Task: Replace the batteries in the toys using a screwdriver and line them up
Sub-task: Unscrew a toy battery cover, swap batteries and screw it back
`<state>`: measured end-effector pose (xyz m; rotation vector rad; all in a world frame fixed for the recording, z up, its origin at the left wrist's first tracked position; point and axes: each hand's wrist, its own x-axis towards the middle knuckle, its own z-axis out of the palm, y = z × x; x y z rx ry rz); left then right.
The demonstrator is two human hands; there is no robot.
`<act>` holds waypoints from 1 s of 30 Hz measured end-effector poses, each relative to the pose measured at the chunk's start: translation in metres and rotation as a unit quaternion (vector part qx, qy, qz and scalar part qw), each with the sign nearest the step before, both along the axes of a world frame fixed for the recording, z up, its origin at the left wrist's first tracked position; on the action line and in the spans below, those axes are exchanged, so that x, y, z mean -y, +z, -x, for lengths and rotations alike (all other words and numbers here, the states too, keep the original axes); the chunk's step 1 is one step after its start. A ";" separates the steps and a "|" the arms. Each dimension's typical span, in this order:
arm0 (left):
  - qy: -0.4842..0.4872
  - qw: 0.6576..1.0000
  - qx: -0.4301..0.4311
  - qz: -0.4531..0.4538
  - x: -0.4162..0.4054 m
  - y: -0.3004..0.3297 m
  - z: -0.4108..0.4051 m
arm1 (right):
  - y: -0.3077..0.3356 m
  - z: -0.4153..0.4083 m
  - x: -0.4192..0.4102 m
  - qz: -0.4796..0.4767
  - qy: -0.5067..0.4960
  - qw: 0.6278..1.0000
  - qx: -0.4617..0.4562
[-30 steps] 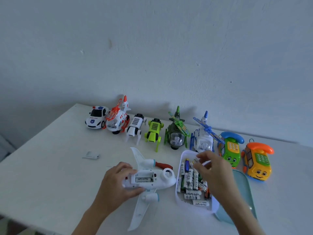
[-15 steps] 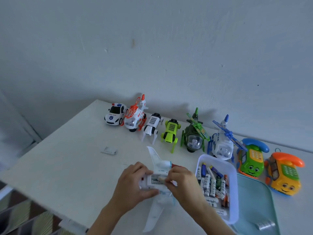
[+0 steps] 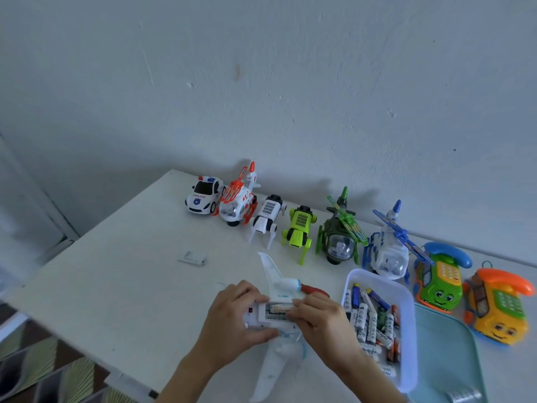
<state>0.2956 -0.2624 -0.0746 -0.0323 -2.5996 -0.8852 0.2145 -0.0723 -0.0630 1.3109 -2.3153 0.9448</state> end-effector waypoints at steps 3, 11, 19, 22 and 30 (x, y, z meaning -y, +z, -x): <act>0.002 1.000 -0.004 -0.004 0.000 0.001 0.000 | -0.002 0.000 -0.001 0.006 -0.002 1.000 -0.005; 0.007 1.000 -0.011 0.006 -0.002 0.000 0.001 | -0.004 0.005 0.007 -0.030 0.012 0.999 -0.026; 0.006 1.000 -0.018 -0.001 0.000 -0.002 0.001 | 0.002 0.010 0.015 -0.093 0.009 0.995 -0.038; 0.003 1.000 -0.012 -0.001 0.000 -0.002 0.001 | 0.006 0.010 0.021 -0.127 -0.030 0.991 -0.008; -0.002 1.000 -0.006 0.003 0.008 -0.003 0.005 | 0.023 0.004 0.018 -0.109 -0.054 0.983 0.136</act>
